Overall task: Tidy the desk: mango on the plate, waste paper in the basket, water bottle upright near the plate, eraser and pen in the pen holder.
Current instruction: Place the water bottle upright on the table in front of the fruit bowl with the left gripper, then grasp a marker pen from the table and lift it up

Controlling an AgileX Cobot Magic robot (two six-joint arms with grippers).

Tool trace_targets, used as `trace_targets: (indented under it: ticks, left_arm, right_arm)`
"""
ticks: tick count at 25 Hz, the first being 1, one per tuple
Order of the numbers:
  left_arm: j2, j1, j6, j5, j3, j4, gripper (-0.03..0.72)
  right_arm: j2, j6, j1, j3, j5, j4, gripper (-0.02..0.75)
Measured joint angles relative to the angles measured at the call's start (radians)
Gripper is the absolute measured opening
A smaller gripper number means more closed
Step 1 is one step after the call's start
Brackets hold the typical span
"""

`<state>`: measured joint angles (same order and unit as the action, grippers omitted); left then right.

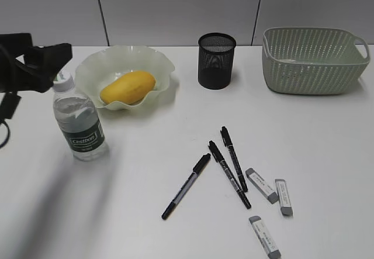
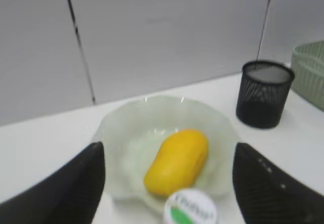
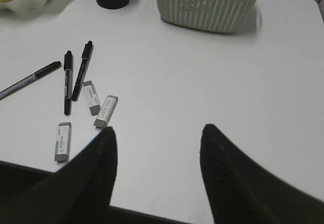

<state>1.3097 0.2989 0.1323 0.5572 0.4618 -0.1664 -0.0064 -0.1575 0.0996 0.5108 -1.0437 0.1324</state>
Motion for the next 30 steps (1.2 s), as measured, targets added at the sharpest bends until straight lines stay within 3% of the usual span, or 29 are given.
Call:
trace_targets:
  ticks: [6,10,13,21,30]
  left_arm:
    - [-0.344,0.000,0.042,-0.988,0.198,-0.002,0.559]
    - [-0.650,0.000,0.044,-1.382,0.216,-0.012,0.514]
    - [-0.848,0.000,0.045,-1.573,0.216,-0.013,0.505]
    - [-1.240,0.000,0.045,-1.672,0.111,-0.013,0.499]
    - [-1.315,0.000,0.045,-1.618,0.077,-0.001,0.499]
  right_arm:
    - [0.000,0.000,0.000,0.000,0.000,0.000,0.424]
    - [0.000,0.000,0.000,0.000,0.000,0.000,0.424]
    - [0.000,0.001,0.000,0.000,0.000,0.000,0.424]
    - [0.000,0.003,0.000,0.000,0.000,0.000,0.424]
    - [0.012,0.004,0.000,0.002,0.009,0.019,0.423]
